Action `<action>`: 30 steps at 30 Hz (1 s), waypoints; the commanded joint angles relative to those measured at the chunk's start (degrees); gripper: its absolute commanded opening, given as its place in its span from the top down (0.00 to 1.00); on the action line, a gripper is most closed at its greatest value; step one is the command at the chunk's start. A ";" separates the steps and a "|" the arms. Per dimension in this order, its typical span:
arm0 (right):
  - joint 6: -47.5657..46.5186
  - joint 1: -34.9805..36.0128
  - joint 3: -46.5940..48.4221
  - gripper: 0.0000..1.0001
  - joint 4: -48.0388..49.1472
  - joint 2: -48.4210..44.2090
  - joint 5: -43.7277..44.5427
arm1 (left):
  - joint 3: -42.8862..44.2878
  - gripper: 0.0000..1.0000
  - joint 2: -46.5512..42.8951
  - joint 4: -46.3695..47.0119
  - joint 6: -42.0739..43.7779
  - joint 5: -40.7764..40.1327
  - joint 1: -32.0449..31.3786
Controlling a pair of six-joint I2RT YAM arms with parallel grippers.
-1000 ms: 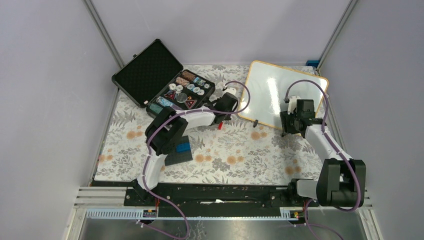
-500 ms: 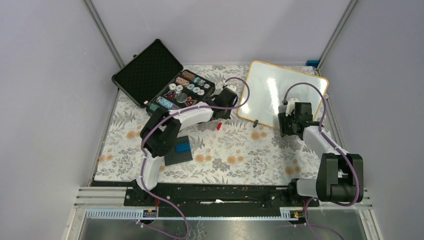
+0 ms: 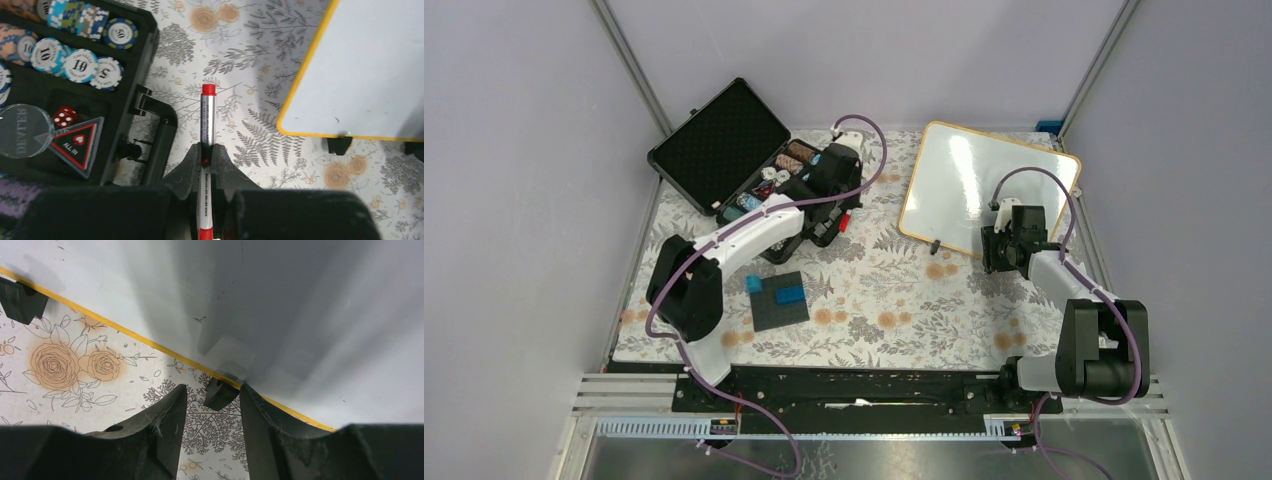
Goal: Write a sentence on the whiteboard
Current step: Pick up the whiteboard marker at the center of the board, then move the whiteboard stand to the center of the board.
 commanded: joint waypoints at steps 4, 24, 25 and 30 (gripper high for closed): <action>2.62 -0.10 0.07 0.51 1.97 0.82 2.52 | -0.77 1.00 -2.66 0.34 -1.45 2.21 1.67; -1.17 0.19 3.44 1.00 0.41 6.14 -2.13 | -0.14 1.00 -8.86 -2.32 -2.65 6.11 9.78; -1.72 0.44 3.68 1.00 0.24 6.47 -2.67 | -0.23 1.00 -9.23 -2.61 -2.75 6.42 10.53; -3.36 3.51 4.37 1.00 0.13 7.76 -5.54 | -1.75 1.00 -11.95 -3.00 -2.77 6.94 13.93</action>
